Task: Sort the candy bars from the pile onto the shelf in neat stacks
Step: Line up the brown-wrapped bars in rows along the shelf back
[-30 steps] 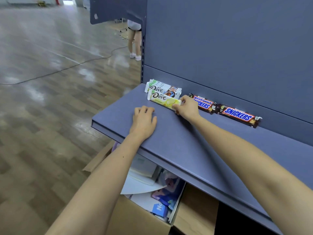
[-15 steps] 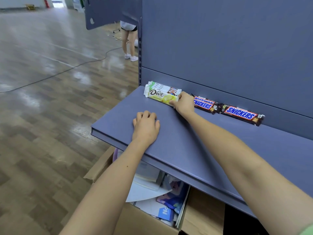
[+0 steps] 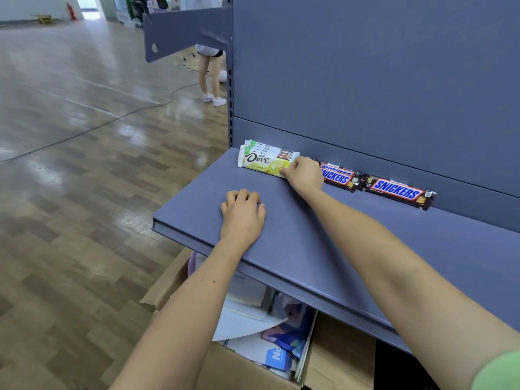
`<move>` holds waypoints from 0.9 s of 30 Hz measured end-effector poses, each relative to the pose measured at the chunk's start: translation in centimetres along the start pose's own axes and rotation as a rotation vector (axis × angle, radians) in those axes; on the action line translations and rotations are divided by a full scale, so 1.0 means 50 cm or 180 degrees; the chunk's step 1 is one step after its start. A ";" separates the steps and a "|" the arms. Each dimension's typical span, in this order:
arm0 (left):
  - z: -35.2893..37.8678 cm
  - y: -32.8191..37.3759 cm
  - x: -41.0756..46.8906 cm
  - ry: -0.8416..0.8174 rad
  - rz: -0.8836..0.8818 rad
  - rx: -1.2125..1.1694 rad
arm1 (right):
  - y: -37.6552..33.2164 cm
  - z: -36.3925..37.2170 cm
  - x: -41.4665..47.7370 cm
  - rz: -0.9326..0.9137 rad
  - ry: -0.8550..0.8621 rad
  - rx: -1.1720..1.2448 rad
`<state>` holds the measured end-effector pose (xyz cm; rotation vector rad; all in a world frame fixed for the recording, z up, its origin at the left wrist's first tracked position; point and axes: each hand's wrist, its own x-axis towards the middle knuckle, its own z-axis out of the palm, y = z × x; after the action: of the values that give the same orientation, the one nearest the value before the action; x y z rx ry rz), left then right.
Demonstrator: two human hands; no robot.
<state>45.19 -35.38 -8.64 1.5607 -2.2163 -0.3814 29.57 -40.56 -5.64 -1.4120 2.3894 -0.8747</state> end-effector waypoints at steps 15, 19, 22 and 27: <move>-0.026 0.133 0.050 0.0132 0.0650 -0.0073 | 0.205 -0.194 -0.071 -0.0167 0.0108 -0.0335; 0.024 0.311 0.050 -0.0105 0.1288 -0.0342 | 0.309 -0.291 -0.111 0.0128 0.0255 -0.0564; 0.080 0.439 0.016 -0.0346 0.1703 -0.0483 | 0.405 -0.380 -0.150 0.0364 0.0343 -0.0727; 0.168 0.633 -0.069 -0.0814 0.2275 -0.0553 | 0.578 -0.534 -0.236 0.0758 0.0500 -0.0887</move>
<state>15.93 -21.49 -2.67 0.5828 -2.6590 -0.5451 2.15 -10.11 -2.89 -1.1450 2.8161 -0.6324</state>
